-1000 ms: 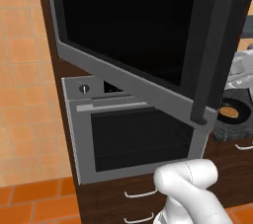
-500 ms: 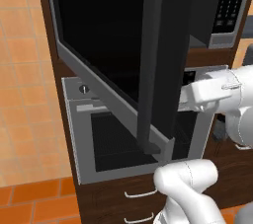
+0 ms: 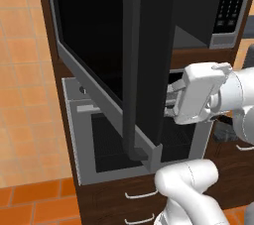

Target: Open the microwave, place the bowl with waffle inside the microwave, then close the microwave door and turn it on.

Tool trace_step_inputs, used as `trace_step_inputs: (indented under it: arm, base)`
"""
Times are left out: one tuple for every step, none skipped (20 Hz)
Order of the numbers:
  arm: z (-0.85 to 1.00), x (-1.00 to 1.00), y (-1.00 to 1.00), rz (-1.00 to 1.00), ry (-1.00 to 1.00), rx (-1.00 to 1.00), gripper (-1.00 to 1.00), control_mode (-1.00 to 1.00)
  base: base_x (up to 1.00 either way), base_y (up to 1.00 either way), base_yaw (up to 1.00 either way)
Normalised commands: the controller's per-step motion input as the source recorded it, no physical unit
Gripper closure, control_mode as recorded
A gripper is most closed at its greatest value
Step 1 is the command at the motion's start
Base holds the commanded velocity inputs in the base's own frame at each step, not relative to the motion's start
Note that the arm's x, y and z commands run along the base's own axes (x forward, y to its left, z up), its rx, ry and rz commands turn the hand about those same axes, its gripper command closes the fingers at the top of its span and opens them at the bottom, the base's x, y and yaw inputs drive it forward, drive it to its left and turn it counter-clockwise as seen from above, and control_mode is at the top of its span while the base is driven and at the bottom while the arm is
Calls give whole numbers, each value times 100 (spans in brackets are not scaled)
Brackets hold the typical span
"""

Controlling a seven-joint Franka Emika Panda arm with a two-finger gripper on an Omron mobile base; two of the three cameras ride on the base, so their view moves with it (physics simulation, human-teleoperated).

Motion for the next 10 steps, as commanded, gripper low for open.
trace_step_inputs:
  arm:
    - [-21, 50, -100, -29, 20, -39, -100, -100]
    - [-40, 57, -100, -25, 5, -42, -100, -100]
    - [-57, 73, -100, -20, 0, -37, -100, -100]
    - [-58, 100, -100, -14, 0, -24, -100, -100]
    - [-51, 100, -100, -14, 2, -14, -100, -100]
    - [-47, 100, -100, -14, 7, -7, -100, -100]
    - [-50, 92, -100, -18, 8, -6, -100, -100]
    - [-46, 79, -100, -22, 9, -6, -100, -100]
    - [-50, 69, -100, -25, 10, -4, -100, -100]
    - [-54, 64, -100, -28, 10, -3, -100, -100]
  base:
    - [0, 0, 0]
    - [0, 0, 0]
    - [0, 0, 0]
    - [0, 0, 0]
    - [0, 0, 0]
    - [0, 0, 0]
    - [0, 0, 0]
    - [0, 0, 0]
    - [0, 0, 0]
    - [0, 0, 0]
